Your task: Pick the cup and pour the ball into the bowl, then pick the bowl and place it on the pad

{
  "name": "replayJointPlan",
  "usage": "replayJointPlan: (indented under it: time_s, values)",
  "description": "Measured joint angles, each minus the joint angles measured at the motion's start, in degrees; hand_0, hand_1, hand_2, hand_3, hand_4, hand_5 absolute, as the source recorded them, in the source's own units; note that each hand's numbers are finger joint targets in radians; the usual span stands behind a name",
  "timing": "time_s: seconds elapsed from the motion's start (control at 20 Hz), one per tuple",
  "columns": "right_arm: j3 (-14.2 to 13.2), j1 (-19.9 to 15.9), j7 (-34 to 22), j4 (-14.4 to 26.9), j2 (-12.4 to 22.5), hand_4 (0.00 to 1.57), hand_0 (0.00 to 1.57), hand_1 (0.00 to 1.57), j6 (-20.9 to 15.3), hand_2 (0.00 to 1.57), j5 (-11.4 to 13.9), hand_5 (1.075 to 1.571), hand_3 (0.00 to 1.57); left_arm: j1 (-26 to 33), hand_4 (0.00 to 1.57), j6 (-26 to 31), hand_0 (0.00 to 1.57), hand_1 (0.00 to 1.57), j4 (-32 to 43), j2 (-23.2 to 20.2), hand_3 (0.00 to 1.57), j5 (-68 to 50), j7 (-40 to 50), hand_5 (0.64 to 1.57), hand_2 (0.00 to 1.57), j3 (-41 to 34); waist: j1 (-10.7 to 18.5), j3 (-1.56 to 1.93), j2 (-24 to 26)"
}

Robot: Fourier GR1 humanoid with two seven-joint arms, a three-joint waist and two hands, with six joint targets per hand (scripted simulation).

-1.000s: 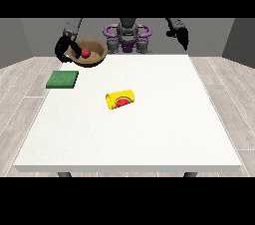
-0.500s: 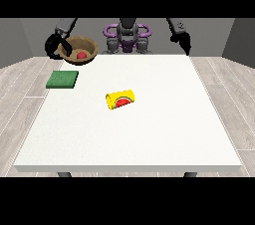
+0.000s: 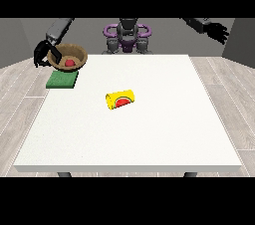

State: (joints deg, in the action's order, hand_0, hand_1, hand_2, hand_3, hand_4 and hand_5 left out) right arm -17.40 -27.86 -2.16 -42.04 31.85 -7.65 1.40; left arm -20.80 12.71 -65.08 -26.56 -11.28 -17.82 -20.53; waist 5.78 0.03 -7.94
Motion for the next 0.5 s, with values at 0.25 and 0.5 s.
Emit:
replayJointPlan:
  time_s: [0.25,0.5]
  values:
    - [-2.2,-0.6,4.0,0.0,0.5,0.76,1.57,1.57,-0.4,1.57,-1.5,1.567,0.0,-0.9,1.21,6.9,0.0,0.0,6.3,-8.1,0.0,-4.7,-4.3,1.563,0.0,-7.1,-0.2,-0.03,-4.7]
    - [-4.2,-2.2,4.3,3.1,1.8,0.0,1.55,1.55,-1.6,1.57,-2.2,1.56,1.04,-1.3,1.19,9.0,0.0,0.0,8.5,-10.6,0.0,-6.1,-4.2,1.557,0.0,-8.5,-0.1,-0.01,-5.4]
